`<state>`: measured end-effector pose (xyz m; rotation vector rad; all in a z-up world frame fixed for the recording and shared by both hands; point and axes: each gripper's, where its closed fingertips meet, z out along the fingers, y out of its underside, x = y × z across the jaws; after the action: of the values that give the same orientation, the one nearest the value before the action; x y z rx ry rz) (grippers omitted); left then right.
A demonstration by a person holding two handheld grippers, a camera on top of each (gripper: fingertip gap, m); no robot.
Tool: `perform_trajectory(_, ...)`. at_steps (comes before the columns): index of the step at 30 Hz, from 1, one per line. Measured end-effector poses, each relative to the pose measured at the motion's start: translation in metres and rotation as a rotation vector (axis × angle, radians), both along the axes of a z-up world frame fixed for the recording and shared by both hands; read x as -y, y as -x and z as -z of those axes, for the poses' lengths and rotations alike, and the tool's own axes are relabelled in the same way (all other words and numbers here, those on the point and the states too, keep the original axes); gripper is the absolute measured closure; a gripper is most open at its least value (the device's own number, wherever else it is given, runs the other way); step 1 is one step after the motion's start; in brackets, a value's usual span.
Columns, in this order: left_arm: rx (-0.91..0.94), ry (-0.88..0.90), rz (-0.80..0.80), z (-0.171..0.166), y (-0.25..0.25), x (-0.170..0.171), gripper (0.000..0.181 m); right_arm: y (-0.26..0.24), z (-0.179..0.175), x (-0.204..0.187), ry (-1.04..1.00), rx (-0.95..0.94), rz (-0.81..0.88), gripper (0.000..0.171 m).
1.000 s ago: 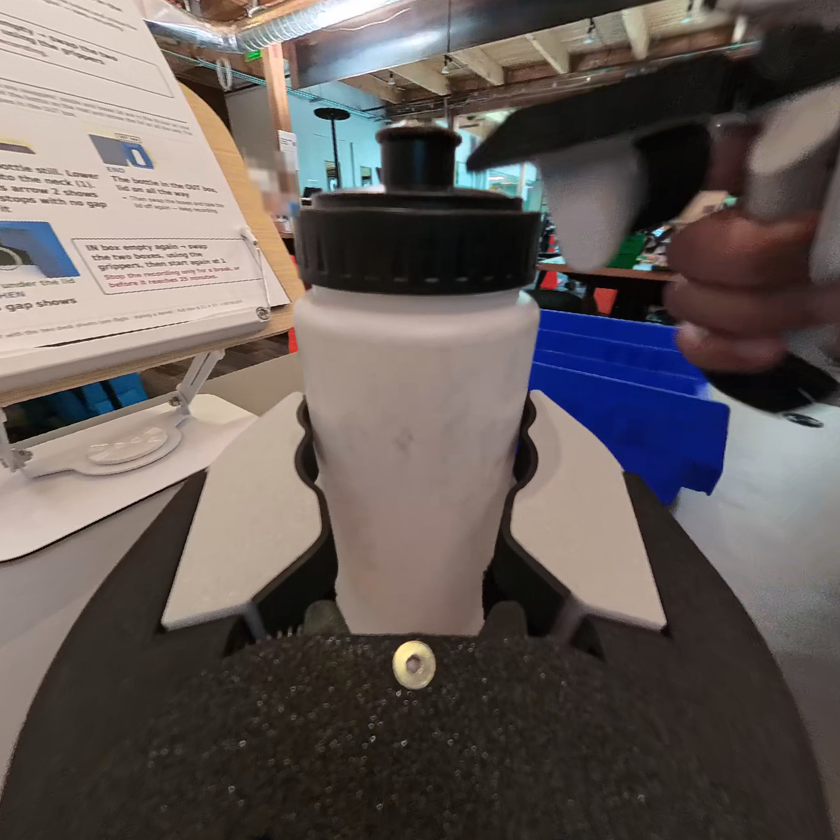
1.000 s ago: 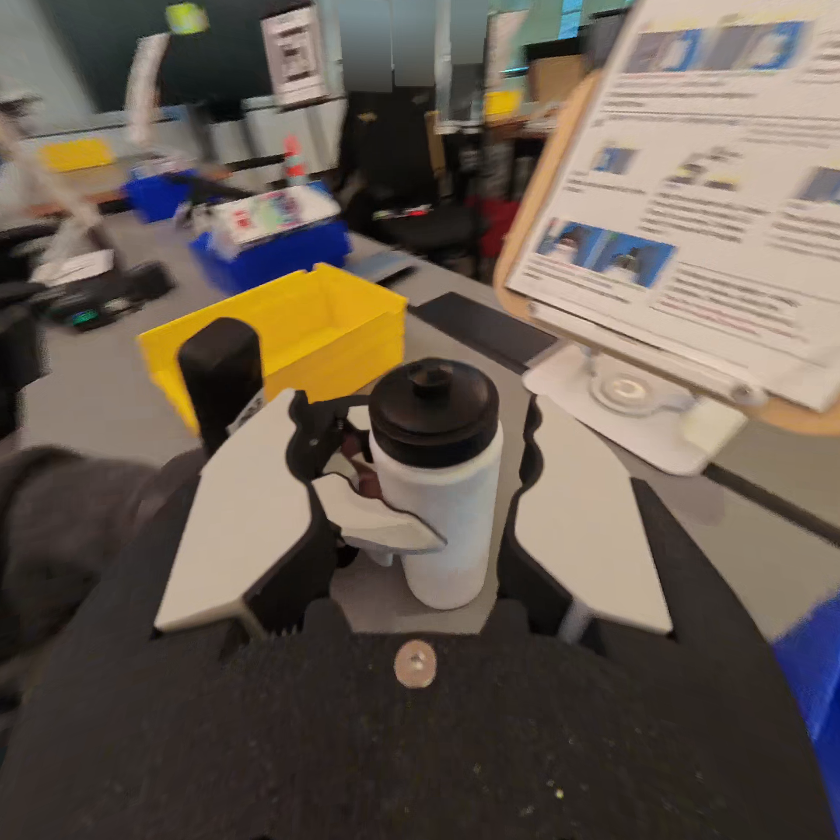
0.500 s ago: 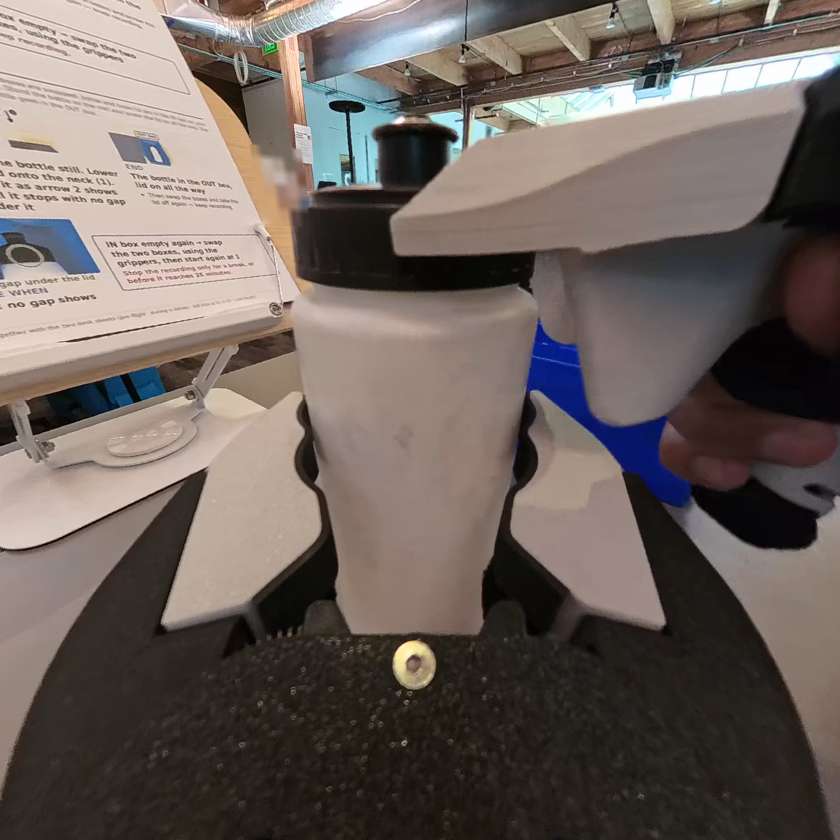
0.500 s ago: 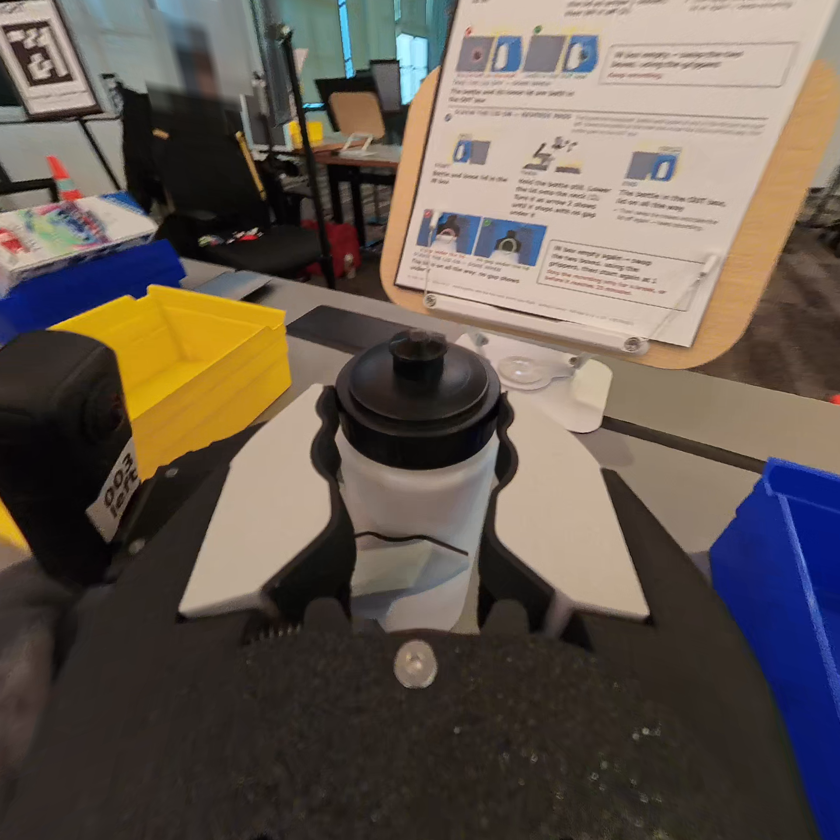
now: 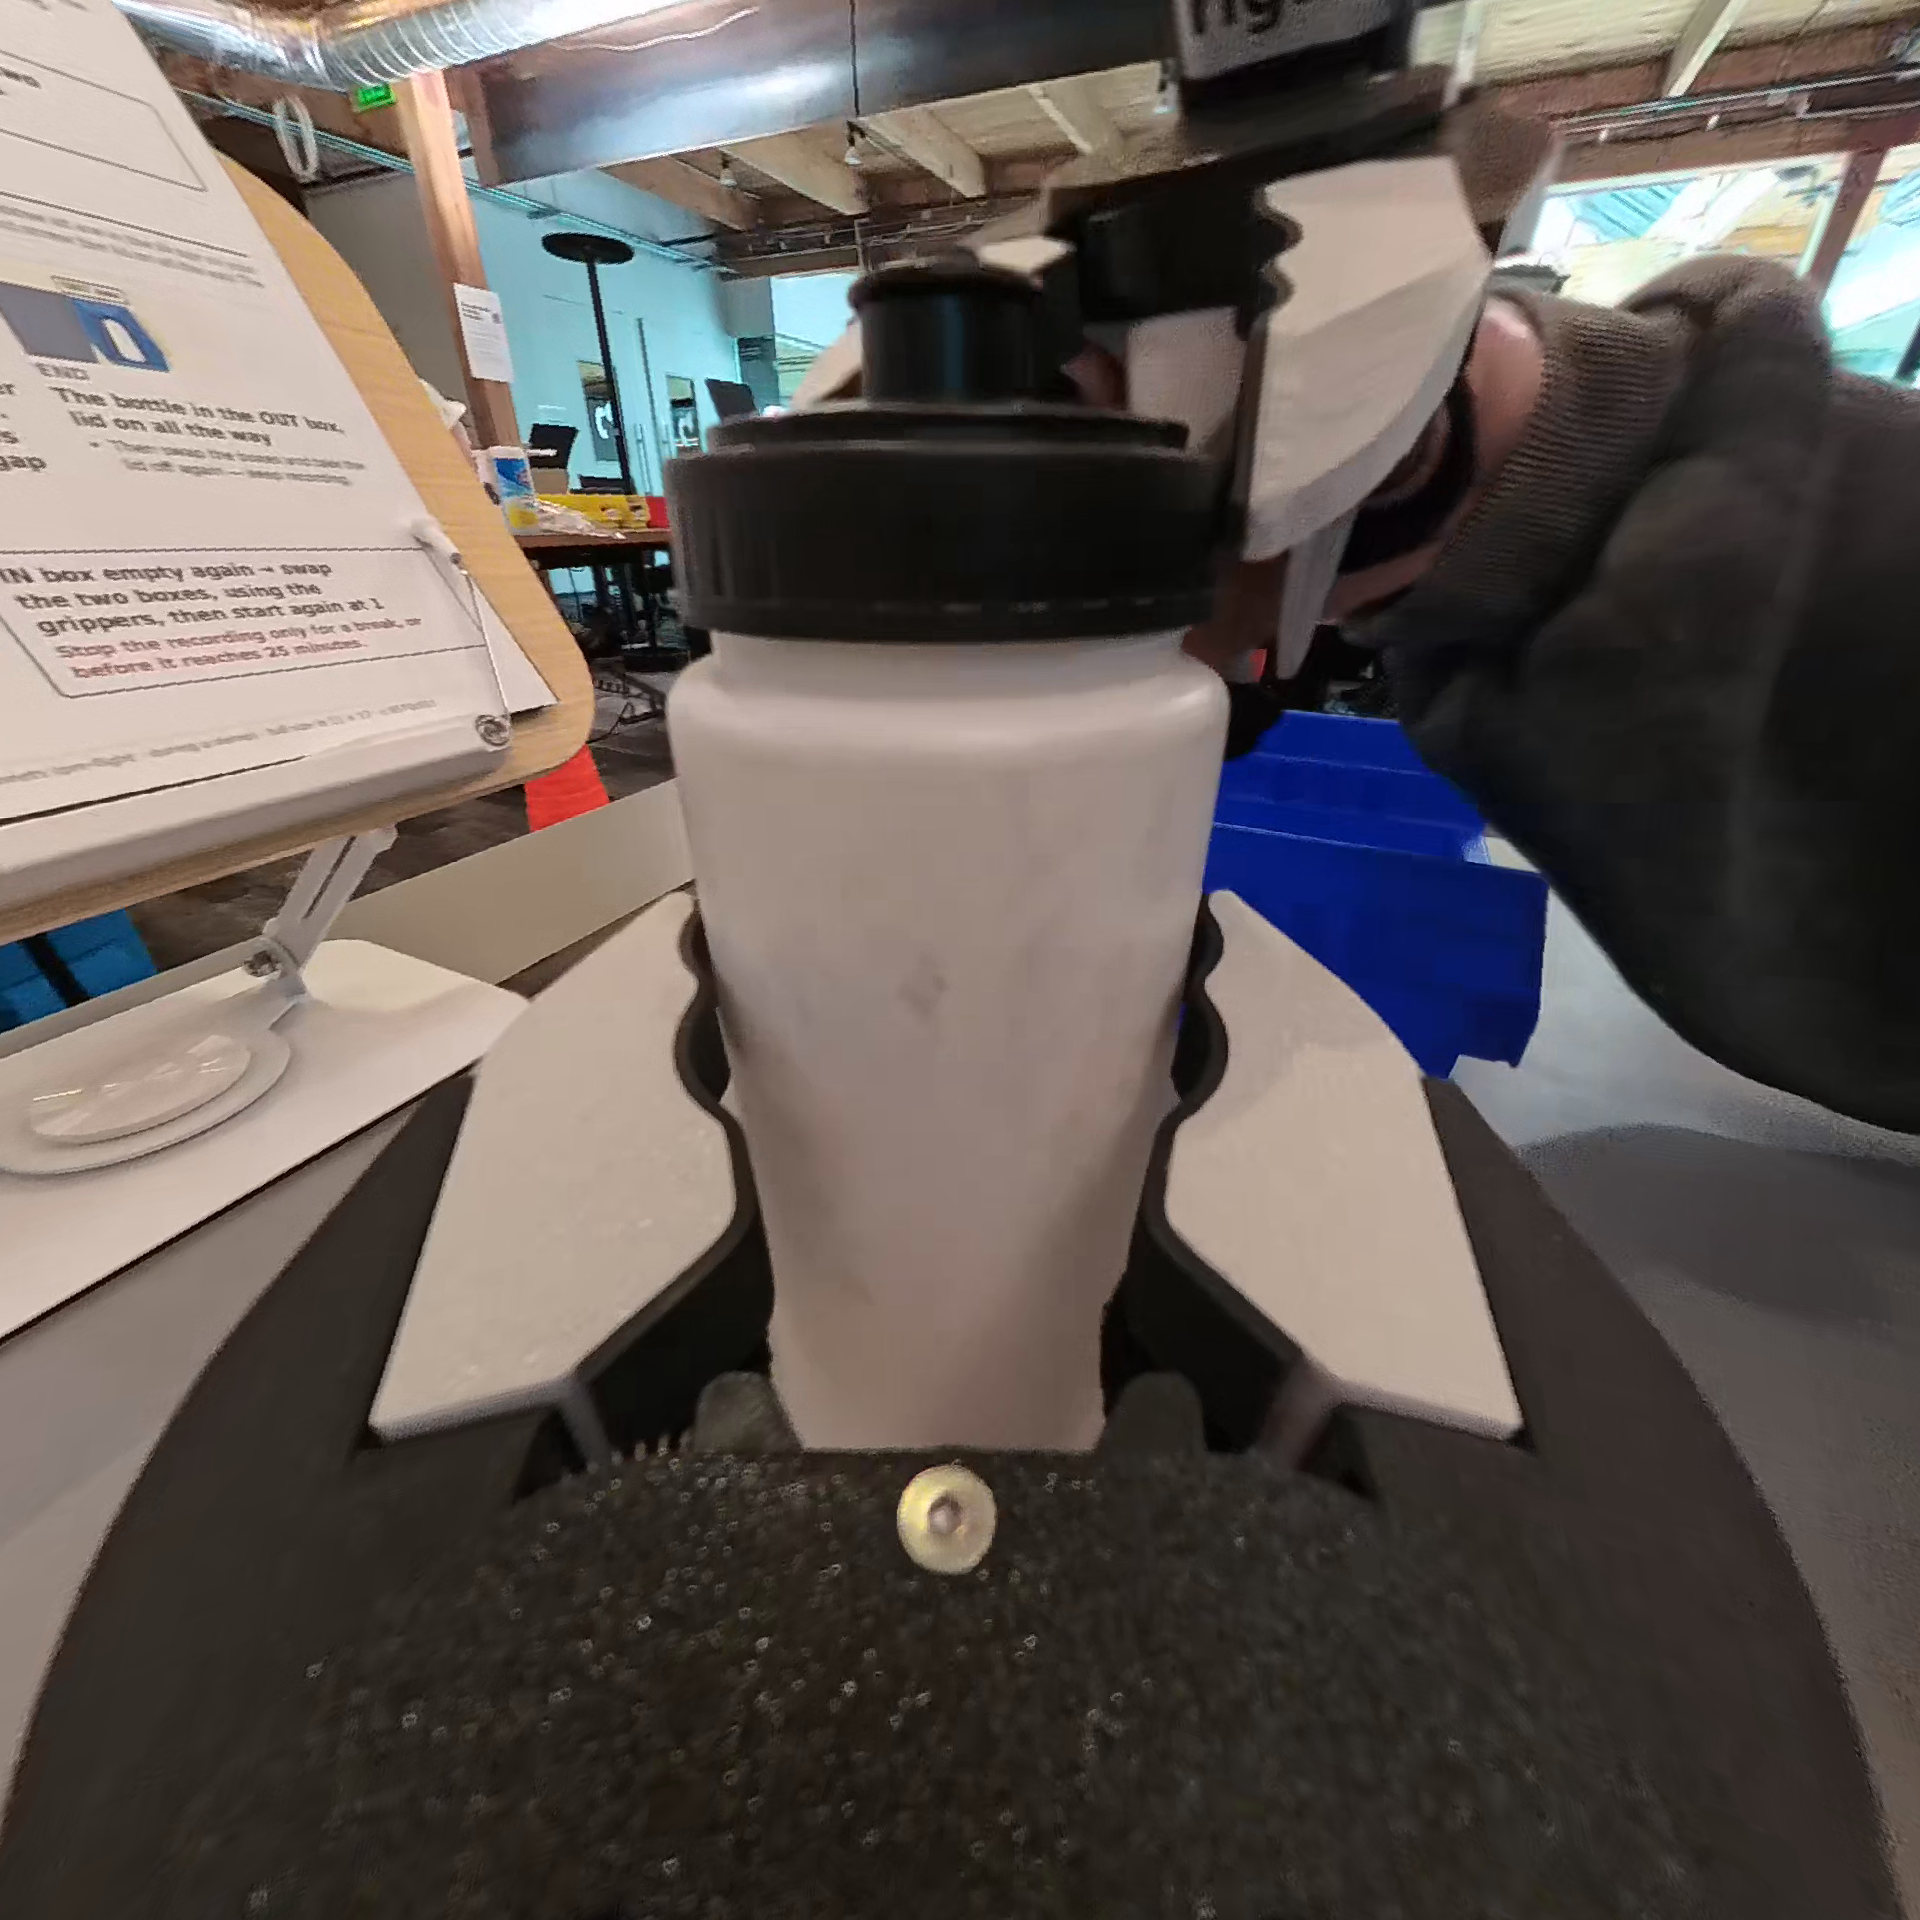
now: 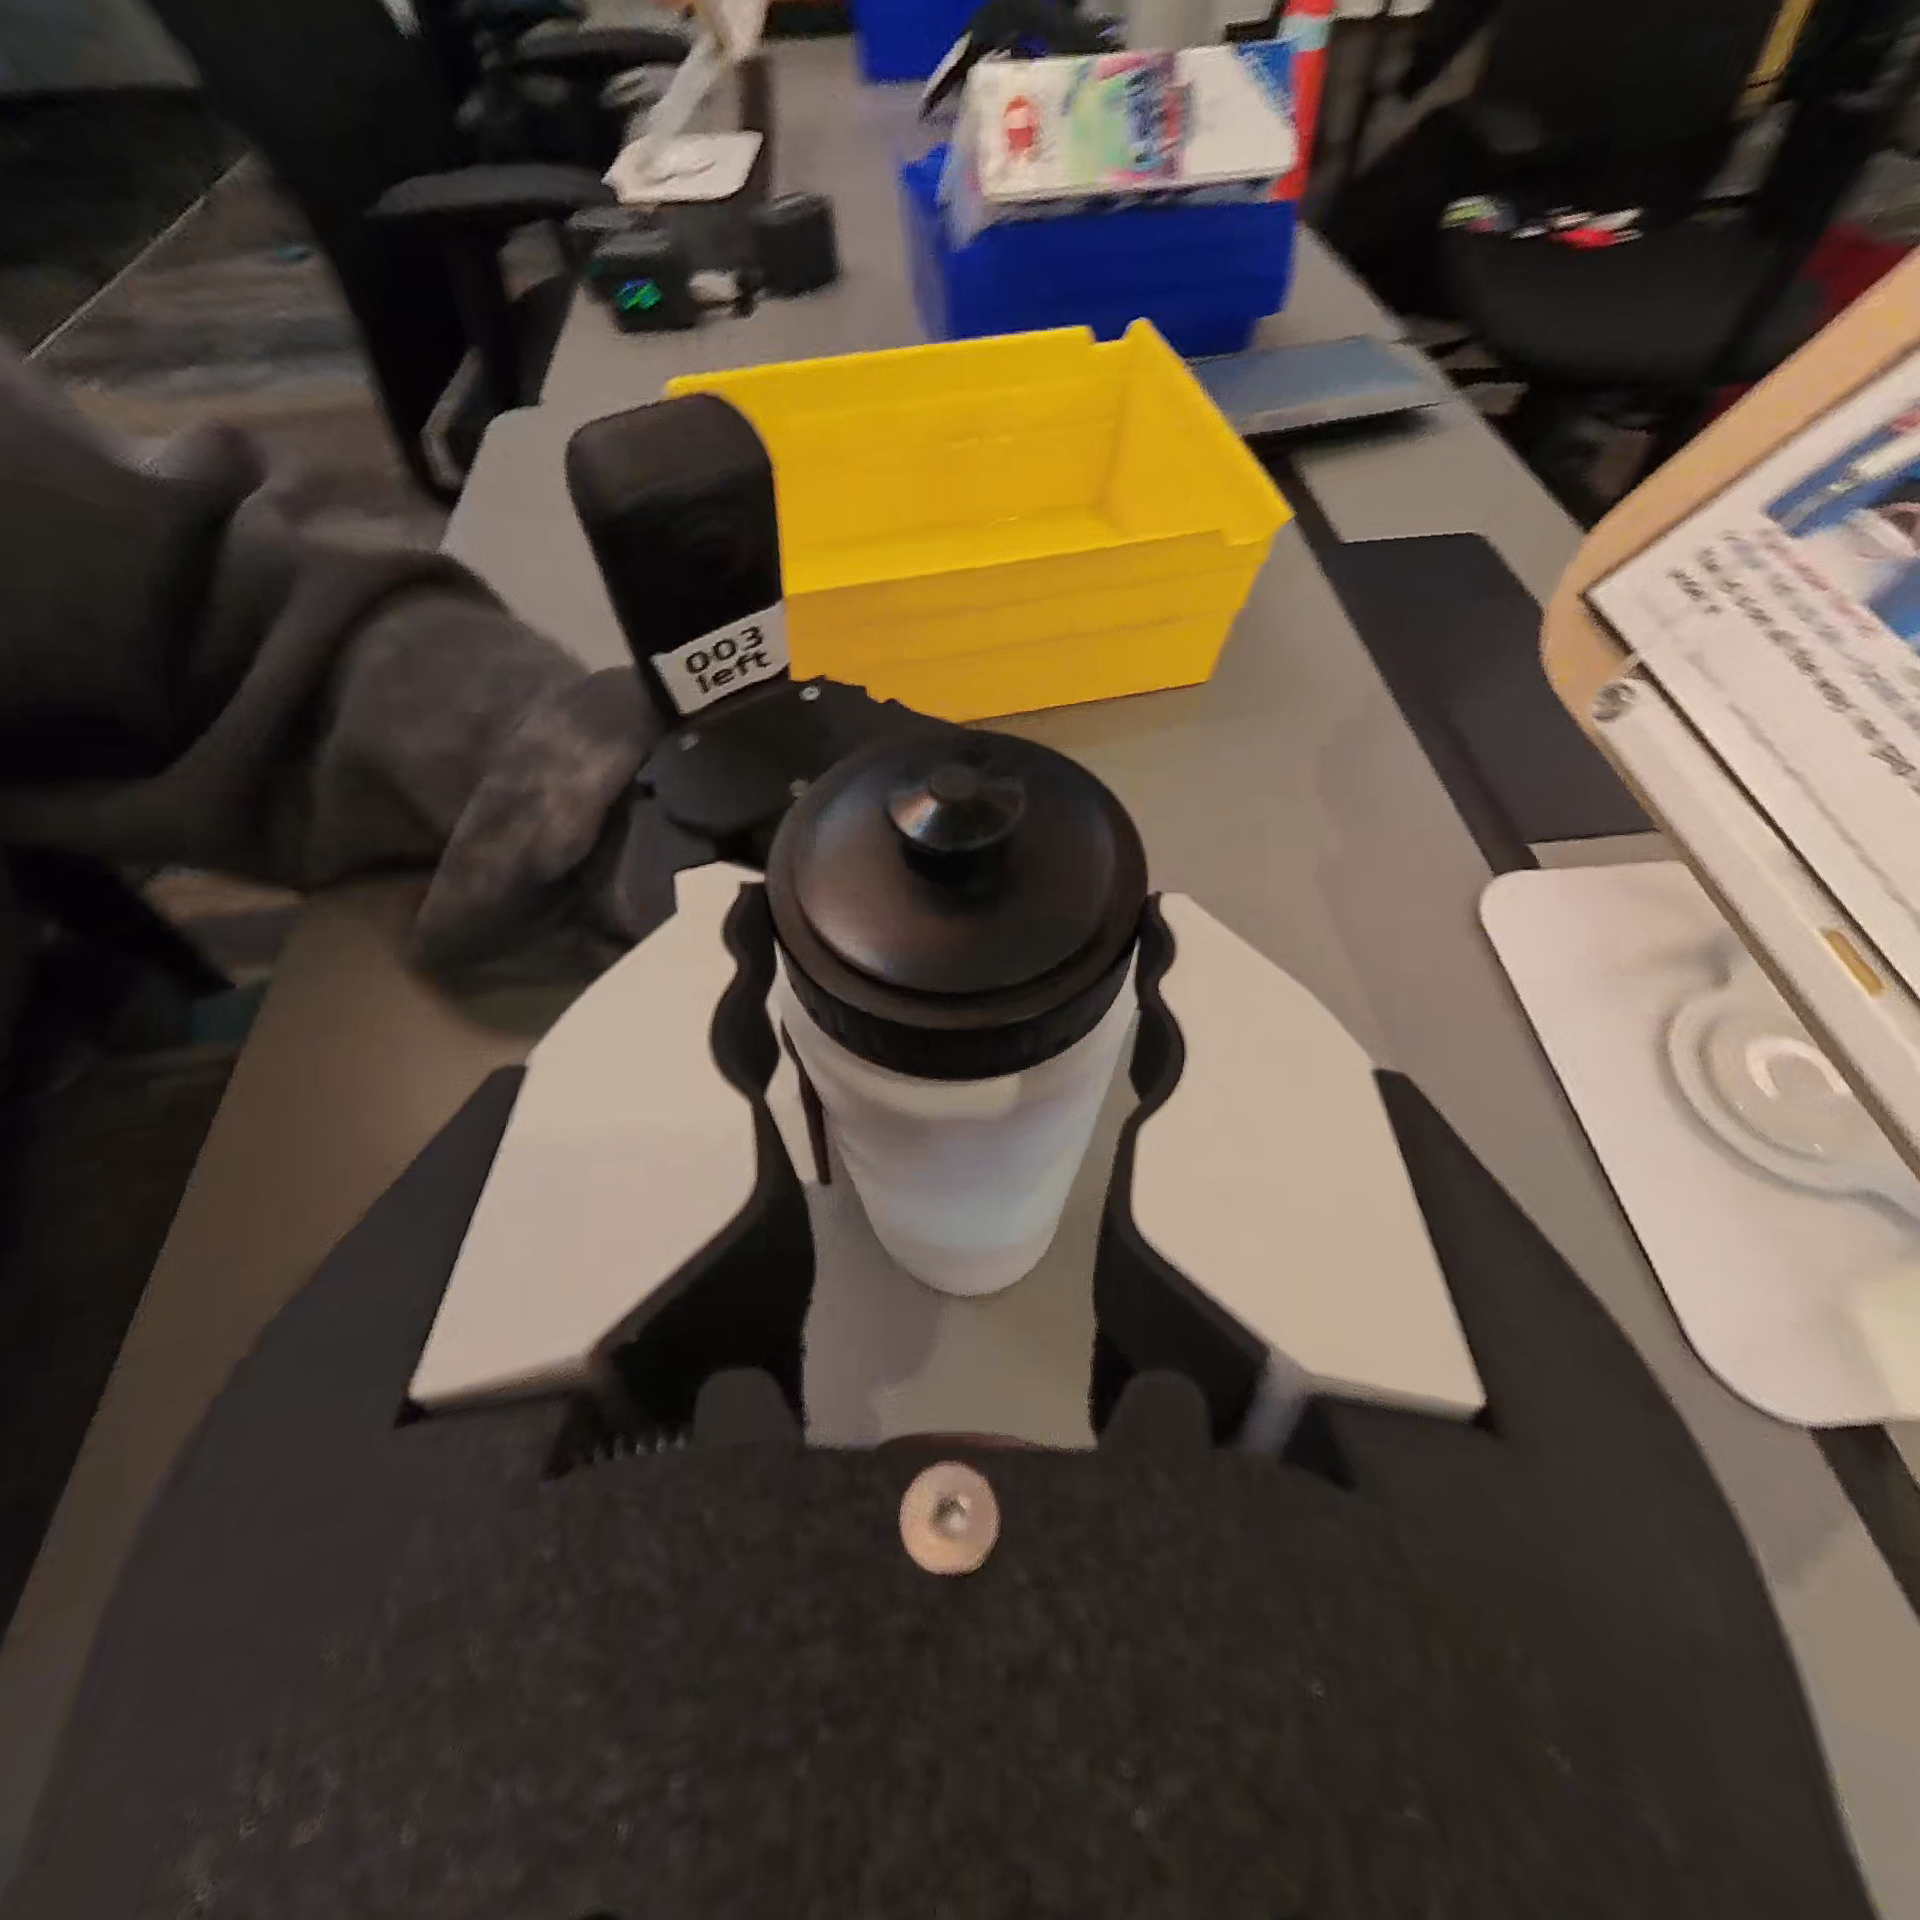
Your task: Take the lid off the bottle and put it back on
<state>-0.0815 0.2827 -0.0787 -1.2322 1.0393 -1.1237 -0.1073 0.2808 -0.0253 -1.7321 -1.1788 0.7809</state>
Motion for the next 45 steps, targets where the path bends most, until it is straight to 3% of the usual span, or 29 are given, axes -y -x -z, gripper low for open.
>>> perform_trajectory(11, 0.015, 0.009, 0.113, 0.0, -0.001, 0.011, 0.096, 0.0, -0.002, 0.011, 0.056, -0.026, -0.54, 0.104)
perform_trajectory(16, 0.025, 0.018, 0.112, 0.0, -0.002, 0.012, 0.096, 0.0, -0.005, 0.012, 0.122, -0.126, -0.612, 0.104)
perform_trajectory(20, 0.024, 0.037, 0.103, 0.001, -0.003, 0.011, 0.096, -0.003, -0.014, 0.008, 0.078, -0.153, -0.398, 0.105)
perform_trajectory(25, 0.026, 0.035, 0.061, 0.001, -0.003, 0.01, 0.096, -0.024, -0.031, -0.011, 0.018, -0.149, 0.194, 0.075)
perform_trajectory(28, 0.022, 0.027, 0.015, 0.001, -0.003, 0.008, 0.096, -0.014, -0.031, 0.011, -0.024, -0.2, 0.375, 0.069)
perform_trajectory(36, 0.018, 0.02, -0.058, 0.001, -0.001, 0.005, 0.096, -0.001, -0.001, 0.021, -0.218, -0.133, 0.981, 0.082)
perform_trajectory(41, 0.014, 0.02, -0.059, 0.002, -0.001, 0.005, 0.096, -0.003, 0.011, -0.002, -0.193, -0.233, 1.136, 0.084)
perform_trajectory(42, 0.012, 0.021, -0.055, 0.002, -0.001, 0.004, 0.096, -0.001, 0.008, -0.006, -0.207, -0.259, 1.12, 0.093)
perform_trajectory(45, 0.005, 0.019, -0.049, 0.002, -0.001, 0.003, 0.096, -0.001, 0.007, -0.009, -0.208, -0.217, 1.06, 0.098)
